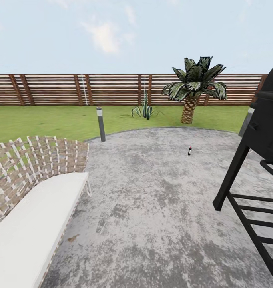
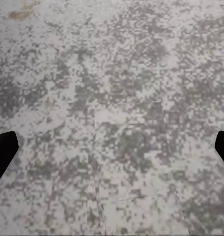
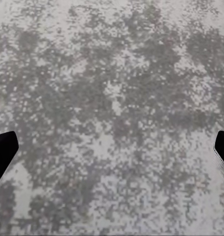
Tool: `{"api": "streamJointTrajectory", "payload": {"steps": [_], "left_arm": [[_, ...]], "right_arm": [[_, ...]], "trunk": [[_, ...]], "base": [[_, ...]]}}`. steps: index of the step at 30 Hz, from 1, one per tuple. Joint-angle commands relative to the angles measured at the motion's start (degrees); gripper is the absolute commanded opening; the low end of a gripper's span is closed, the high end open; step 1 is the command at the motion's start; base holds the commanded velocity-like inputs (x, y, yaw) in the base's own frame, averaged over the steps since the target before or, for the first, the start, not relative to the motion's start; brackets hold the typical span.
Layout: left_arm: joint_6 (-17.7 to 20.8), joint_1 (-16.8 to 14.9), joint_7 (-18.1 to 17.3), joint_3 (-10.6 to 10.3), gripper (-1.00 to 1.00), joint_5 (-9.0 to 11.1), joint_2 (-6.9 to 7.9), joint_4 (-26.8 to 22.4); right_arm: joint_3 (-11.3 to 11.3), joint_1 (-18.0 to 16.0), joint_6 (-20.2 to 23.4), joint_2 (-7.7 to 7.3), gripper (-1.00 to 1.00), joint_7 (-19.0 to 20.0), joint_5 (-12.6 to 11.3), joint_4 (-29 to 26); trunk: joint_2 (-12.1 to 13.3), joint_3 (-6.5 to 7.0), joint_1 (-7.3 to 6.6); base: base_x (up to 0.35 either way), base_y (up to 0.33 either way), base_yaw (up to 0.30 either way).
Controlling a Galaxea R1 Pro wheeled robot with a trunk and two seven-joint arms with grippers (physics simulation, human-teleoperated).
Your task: In the garden, pick up the pesticide atomizer on the floor and spray pesticide onto both trees until each tree trunk is fully covered.
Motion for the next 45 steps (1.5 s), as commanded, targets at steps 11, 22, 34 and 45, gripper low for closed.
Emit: {"api": "streamJointTrajectory", "payload": {"steps": [11, 22, 34, 45], "left_arm": [[0.0, 0.0, 0.0, -0.1, 1.0, 0.0, 0.0, 0.0], [0.0, 0.0, 0.0, -0.1, 1.0, 0.0, 0.0, 0.0], [0.0, 0.0, 0.0, -0.1, 1.0, 0.0, 0.0, 0.0], [0.0, 0.0, 0.0, 0.0, 1.0, 0.0, 0.0, 0.0]], "right_arm": [[0.0, 0.0, 0.0, 0.0, 1.0, 0.0, 0.0, 0.0], [0.0, 0.0, 0.0, 0.0, 1.0, 0.0, 0.0, 0.0], [0.0, 0.0, 0.0, 0.0, 1.0, 0.0, 0.1, 0.0], [0.0, 0.0, 0.0, 0.0, 1.0, 0.0, 0.2, 0.0]], "trunk": [[0.0, 0.0, 0.0], [0.0, 0.0, 0.0], [0.0, 0.0, 0.0], [0.0, 0.0, 0.0]], "base": [[0.338, 0.0, -0.262], [0.338, 0.0, -0.181], [0.338, 0.0, -0.004], [0.338, 0.0, 0.0]]}}
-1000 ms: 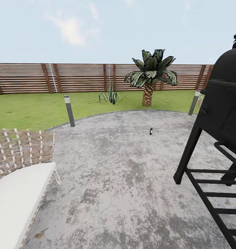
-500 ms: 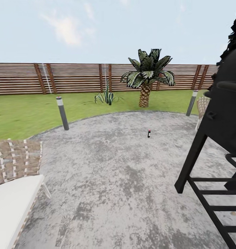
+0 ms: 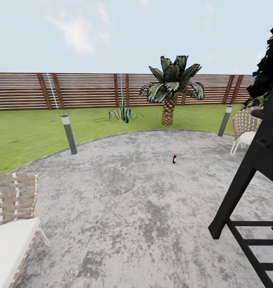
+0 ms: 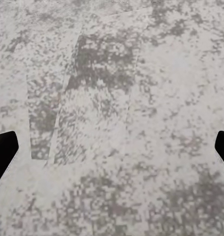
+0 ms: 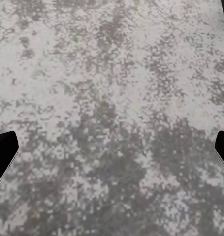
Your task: In the garden, pick up the pesticide atomizer on the floor and spray pesticide onto both trees until each tree trunk is fully covered.
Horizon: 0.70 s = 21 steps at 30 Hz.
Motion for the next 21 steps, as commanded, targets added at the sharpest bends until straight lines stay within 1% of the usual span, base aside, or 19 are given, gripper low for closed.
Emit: {"api": "streamJointTrajectory", "payload": {"steps": [1, 21], "left_arm": [[0.0, 0.0, 0.0, 0.0, 1.0, 0.0, 0.0, 0.0], [0.0, 0.0, 0.0, 0.0, 1.0, 0.0, 0.0, 0.0]], "right_arm": [[0.0, 0.0, 0.0, -0.01, 1.0, 0.0, 0.0, 0.0], [0.0, 0.0, 0.0, -0.02, 1.0, 0.0, 0.0, 0.0]], "trunk": [[0.0, 0.0, 0.0], [0.0, 0.0, 0.0]], "base": [[0.338, 0.0, 0.0], [0.338, 0.0, 0.0]]}}
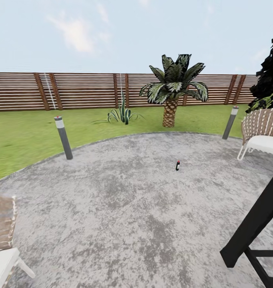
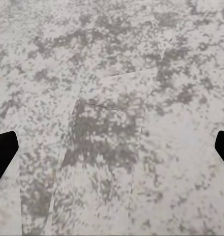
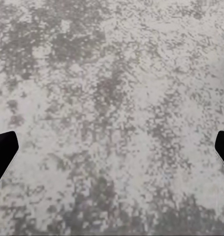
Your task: In the garden, pick up the pesticide atomizer on the floor and spray pesticide onto both trees until each tree trunk is fully covered.
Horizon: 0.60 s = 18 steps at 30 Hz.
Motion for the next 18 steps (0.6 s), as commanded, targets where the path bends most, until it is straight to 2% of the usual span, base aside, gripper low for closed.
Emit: {"api": "streamJointTrajectory", "payload": {"steps": [1, 18], "left_arm": [[0.0, 0.0, 0.0, 0.0, 1.0, 0.0, 0.0, 0.0], [0.0, 0.0, 0.0, -0.1, 1.0, 0.0, 0.0, 0.0]], "right_arm": [[0.0, 0.0, 0.0, 0.01, 1.0, 0.0, 0.0, 0.0], [0.0, 0.0, 0.0, 0.01, 1.0, 0.0, 0.0, 0.0]], "trunk": [[0.0, 0.0, 0.0], [0.0, 0.0, 0.0]], "base": [[0.338, 0.0, 0.0], [0.338, 0.0, 0.0]]}}
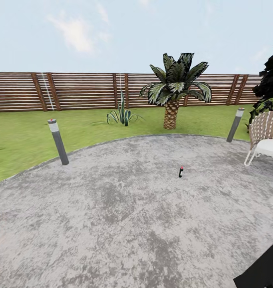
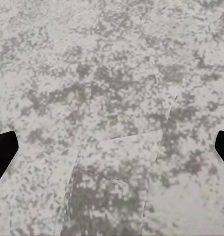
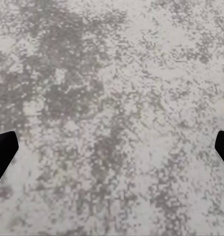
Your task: In the garden, pick up the pesticide atomizer on the floor and spray pesticide onto both trees until each tree trunk is fully covered.
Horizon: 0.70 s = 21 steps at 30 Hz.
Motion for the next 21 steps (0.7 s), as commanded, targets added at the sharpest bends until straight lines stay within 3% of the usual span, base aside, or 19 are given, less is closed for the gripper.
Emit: {"api": "streamJointTrajectory", "payload": {"steps": [1, 21], "left_arm": [[0.0, 0.0, 0.0, 0.0, 1.0, 0.0, 0.0, 0.0], [0.0, 0.0, 0.0, 0.0, 1.0, 0.0, 0.0, 0.0]], "right_arm": [[0.0, 0.0, 0.0, 0.0, 1.0, 0.0, 0.0, 0.0], [0.0, 0.0, 0.0, 0.0, 1.0, 0.0, 0.0, 0.0]], "trunk": [[0.0, 0.0, 0.0], [0.0, 0.0, 0.0]], "base": [[0.338, 0.0, 0.0], [0.338, 0.0, 0.0]]}}
